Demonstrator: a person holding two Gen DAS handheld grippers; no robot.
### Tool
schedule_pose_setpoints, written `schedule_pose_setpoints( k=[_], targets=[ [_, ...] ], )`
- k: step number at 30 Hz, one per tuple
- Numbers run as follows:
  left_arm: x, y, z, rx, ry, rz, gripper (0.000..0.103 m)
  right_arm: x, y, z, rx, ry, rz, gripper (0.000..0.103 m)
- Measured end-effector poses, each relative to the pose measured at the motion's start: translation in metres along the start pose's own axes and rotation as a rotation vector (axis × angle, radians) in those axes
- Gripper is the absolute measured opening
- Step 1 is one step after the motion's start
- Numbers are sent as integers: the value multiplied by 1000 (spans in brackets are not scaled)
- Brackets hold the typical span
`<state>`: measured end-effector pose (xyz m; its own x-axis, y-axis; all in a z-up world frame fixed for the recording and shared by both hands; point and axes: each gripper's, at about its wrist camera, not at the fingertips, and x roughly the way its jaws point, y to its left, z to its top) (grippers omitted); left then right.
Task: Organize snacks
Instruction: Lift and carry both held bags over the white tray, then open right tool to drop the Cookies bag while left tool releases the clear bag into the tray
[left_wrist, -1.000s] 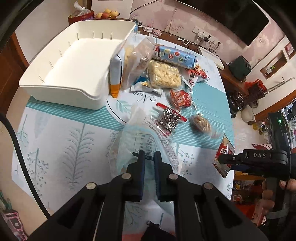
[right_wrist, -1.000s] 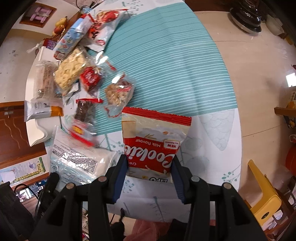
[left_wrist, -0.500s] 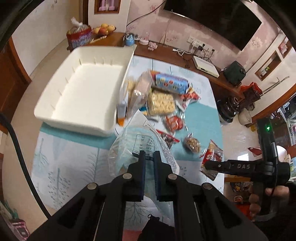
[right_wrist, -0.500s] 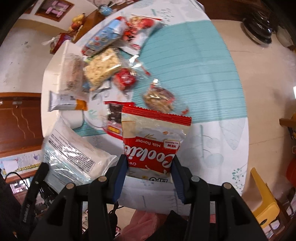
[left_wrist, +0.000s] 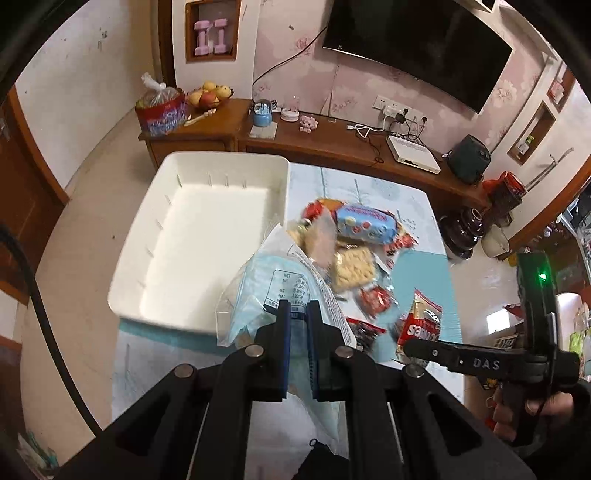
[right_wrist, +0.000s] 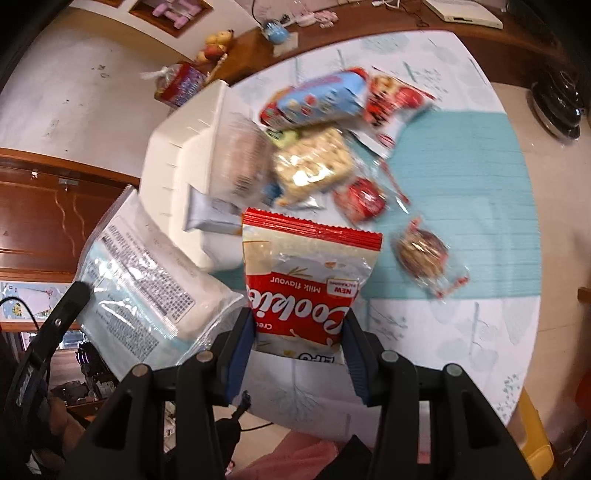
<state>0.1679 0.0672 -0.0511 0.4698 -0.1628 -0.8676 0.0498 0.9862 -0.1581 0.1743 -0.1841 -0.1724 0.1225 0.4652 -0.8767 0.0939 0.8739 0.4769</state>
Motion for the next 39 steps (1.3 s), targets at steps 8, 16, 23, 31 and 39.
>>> schedule_pose_setpoints(
  k=[8, 16, 23, 31, 39],
  targets=[
    [4, 48, 35, 46, -58, -19, 5, 18, 43, 3, 29, -65, 53, 47],
    [13, 85, 59, 103, -70, -13, 5, 39, 92, 5, 32, -130, 121, 47],
    [12, 109, 58, 98, -60, -12, 5, 47, 134, 5, -56, -209, 151, 47],
    [-1, 137, 55, 40, -78, 13, 13, 66, 176, 18, -187, -261, 133, 47],
    [-18, 143, 48, 51, -119, 35, 31, 86, 185, 16, -199, -234, 178, 48]
  ],
)
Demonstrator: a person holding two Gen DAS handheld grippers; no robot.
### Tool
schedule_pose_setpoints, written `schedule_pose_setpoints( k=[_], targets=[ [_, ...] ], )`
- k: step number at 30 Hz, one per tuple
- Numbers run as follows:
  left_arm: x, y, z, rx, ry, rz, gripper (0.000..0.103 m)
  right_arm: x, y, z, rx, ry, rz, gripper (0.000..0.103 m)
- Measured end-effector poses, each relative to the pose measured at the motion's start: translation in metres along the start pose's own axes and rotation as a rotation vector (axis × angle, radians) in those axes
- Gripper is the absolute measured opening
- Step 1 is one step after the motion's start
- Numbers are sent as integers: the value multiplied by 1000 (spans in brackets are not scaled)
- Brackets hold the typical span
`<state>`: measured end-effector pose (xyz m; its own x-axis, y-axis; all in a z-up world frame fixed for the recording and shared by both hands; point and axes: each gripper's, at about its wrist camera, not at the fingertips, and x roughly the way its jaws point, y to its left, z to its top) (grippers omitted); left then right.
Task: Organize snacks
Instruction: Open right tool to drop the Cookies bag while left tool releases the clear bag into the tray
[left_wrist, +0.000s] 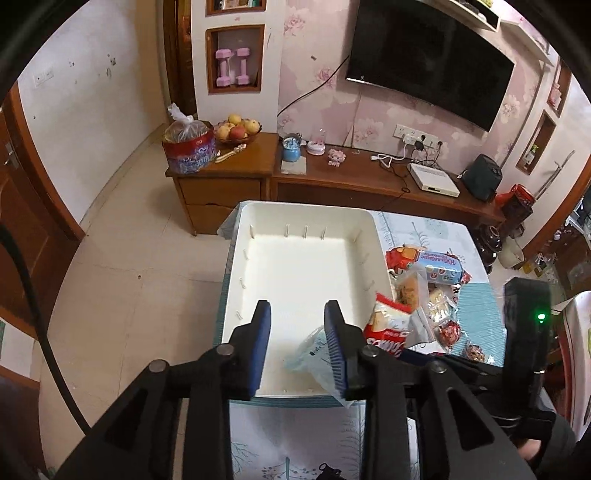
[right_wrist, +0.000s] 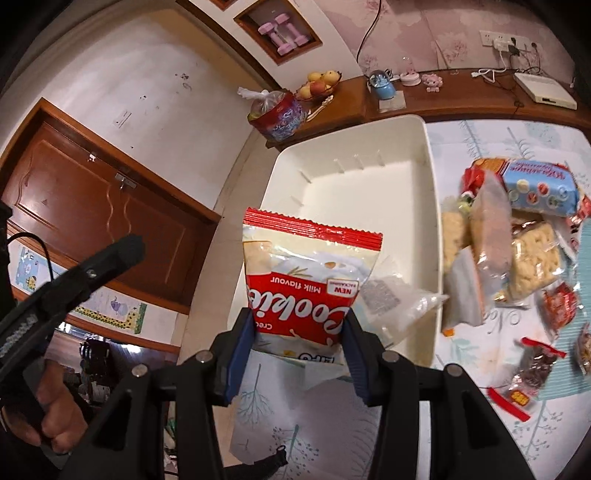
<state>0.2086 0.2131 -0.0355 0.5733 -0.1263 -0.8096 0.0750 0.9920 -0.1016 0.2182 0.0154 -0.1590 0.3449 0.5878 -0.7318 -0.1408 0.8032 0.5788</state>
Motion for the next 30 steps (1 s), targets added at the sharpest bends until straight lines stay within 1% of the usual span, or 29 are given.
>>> schedule_pose_setpoints(
  k=[1, 2, 4, 6, 12, 13, 14, 17, 23, 26, 28, 30],
  targets=[
    [-1, 0, 0, 3, -2, -1, 37, 0, -1, -2, 6, 0, 8, 49],
    [-1, -1, -1, 11, -10, 5, 45, -1, -1, -3, 8, -5, 11, 50],
    [-3, -5, -1, 27, -25, 15, 52, -5, -2, -6, 12, -27, 4, 61],
    [-4, -9, -2, 42, -38, 9, 53, -10, -4, -7, 19, -51, -3, 65],
    [-2, -24, -6, 67, -32, -27, 54, -29, -13, -15, 39, -104, -34, 66],
    [-1, -27, -7, 69, -32, -30, 56, -33, -16, -18, 39, -114, -42, 66],
    [-1, -31, -8, 71, -31, -34, 60, -36, -18, -20, 40, -122, -48, 66],
    [0, -42, -13, 74, -32, -53, 64, -48, -26, -30, 37, -161, -69, 66],
    [8, -69, -22, 81, -9, -84, 65, -73, -42, -52, -15, -255, -184, 66],
    [13, -81, -27, 74, 3, -93, 74, -89, -50, -65, -53, -305, -244, 66],
    [16, -88, -33, 56, 5, -106, 75, -99, -56, -71, -70, -330, -278, 66],
    [21, -95, -39, 39, 24, -115, 77, -108, -64, -77, -81, -358, -303, 66]
  ],
)
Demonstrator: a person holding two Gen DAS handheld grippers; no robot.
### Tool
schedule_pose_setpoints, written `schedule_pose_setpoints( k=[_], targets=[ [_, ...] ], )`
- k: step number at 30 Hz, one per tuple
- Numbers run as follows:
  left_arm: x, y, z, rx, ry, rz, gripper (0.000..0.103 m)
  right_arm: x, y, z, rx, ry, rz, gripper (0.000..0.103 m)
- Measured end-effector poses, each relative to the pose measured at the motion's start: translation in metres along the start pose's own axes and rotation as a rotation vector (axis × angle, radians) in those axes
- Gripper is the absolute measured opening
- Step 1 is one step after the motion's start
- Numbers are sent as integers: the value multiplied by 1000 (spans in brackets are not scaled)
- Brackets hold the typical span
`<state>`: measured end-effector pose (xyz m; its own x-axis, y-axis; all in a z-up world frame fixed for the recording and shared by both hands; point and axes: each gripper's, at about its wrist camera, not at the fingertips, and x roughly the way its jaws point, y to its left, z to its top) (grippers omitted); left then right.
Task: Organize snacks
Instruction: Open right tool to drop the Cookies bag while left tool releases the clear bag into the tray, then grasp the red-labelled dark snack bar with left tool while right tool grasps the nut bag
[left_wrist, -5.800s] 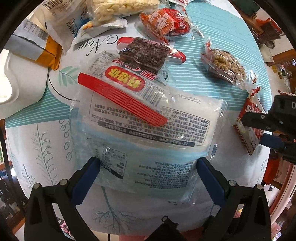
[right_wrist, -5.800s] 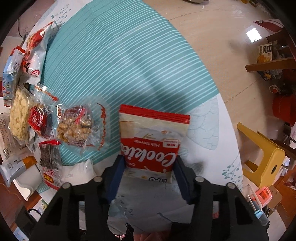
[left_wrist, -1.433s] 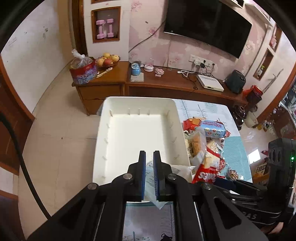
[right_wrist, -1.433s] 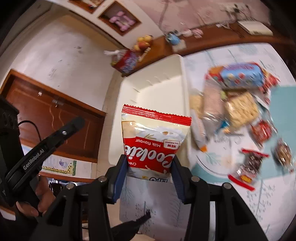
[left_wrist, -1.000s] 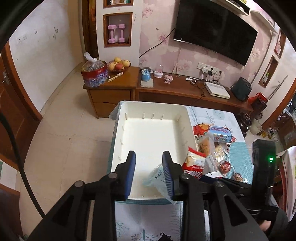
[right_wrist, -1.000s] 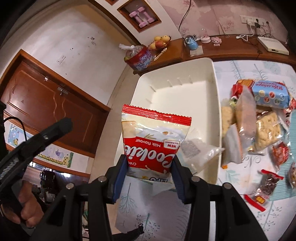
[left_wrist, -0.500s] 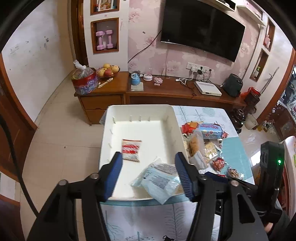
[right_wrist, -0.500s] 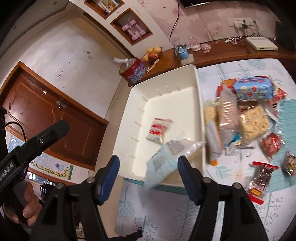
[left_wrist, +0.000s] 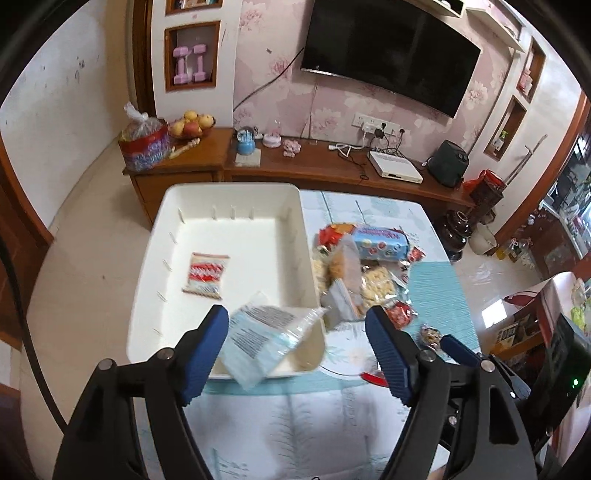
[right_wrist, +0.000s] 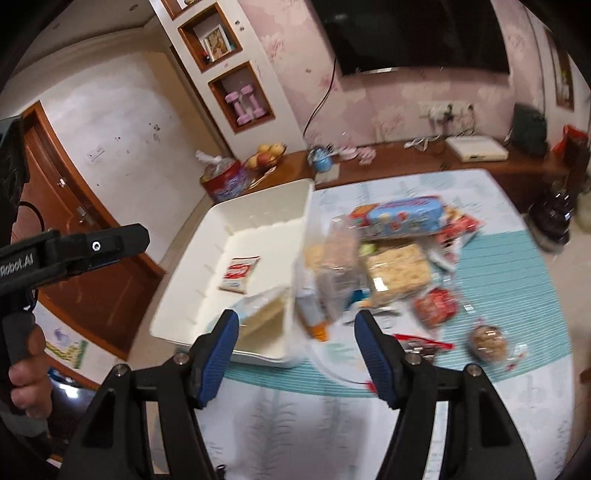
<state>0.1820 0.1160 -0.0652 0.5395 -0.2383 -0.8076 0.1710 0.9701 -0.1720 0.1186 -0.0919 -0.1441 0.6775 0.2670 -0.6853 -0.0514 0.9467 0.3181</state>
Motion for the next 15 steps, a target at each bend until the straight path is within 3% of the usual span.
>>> schedule_pose_setpoints(
  k=[5, 15],
  targets=[
    [18, -21, -15, -28, 72, -25, 78, -14, -23, -10, -39, -36, -60, 66],
    [56, -88, -34, 0, 175, -47, 79, -36, -69, -21, -188, -7, -126, 66]
  ],
)
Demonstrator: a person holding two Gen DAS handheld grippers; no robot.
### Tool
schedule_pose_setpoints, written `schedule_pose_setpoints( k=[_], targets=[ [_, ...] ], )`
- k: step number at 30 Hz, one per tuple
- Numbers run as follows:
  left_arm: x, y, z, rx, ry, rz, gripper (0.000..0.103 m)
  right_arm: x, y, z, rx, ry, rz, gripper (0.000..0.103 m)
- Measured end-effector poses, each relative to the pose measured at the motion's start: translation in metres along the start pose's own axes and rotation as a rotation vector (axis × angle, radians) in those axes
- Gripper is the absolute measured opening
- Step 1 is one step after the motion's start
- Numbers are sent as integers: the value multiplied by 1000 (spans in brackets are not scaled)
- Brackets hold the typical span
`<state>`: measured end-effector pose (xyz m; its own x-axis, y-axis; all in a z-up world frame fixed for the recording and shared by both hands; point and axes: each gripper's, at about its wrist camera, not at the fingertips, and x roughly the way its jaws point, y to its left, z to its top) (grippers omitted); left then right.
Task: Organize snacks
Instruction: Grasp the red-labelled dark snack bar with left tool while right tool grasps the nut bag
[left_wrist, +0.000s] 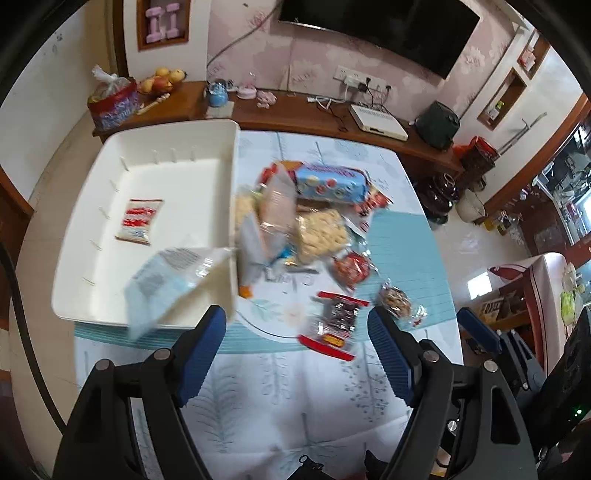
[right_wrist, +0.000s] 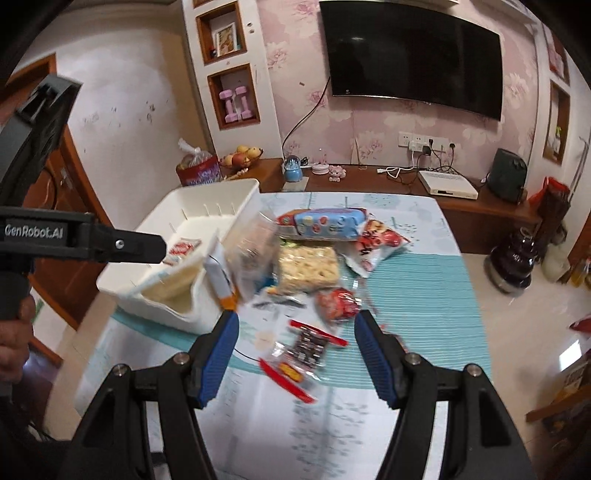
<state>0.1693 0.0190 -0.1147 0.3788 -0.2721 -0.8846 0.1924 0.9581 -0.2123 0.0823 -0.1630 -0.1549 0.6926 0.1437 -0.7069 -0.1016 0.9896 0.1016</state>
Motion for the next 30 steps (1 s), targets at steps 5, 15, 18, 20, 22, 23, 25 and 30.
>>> schedule_pose_setpoints(
  k=[5, 15, 18, 20, 22, 23, 25, 30],
  targets=[
    [22, -25, -6, 4, 47, 1, 84, 2, -22, -6, -77, 21, -9, 66],
    [87, -53, -16, 18, 174, 20, 85, 33, -54, -23, -252, 83, 30, 66],
    [108, -60, -18, 44, 214, 42, 85, 46, -59, -30, -299, 118, 38, 66],
    [119, -63, -19, 45, 232, 43, 85, 54, -63, -33, -317, 139, 37, 66],
    [133, -66, -18, 42, 256, 43, 85, 61, -67, -35, -324, 158, 42, 66],
    [137, -67, -18, 41, 263, 44, 85, 64, -68, -36, -325, 168, 44, 66],
    [149, -69, -17, 35, 280, 49, 85, 71, -73, -38, -323, 189, 51, 66],
    [170, -69, -14, 19, 312, 84, 85, 89, -81, -39, -321, 230, 67, 66]
  ],
)
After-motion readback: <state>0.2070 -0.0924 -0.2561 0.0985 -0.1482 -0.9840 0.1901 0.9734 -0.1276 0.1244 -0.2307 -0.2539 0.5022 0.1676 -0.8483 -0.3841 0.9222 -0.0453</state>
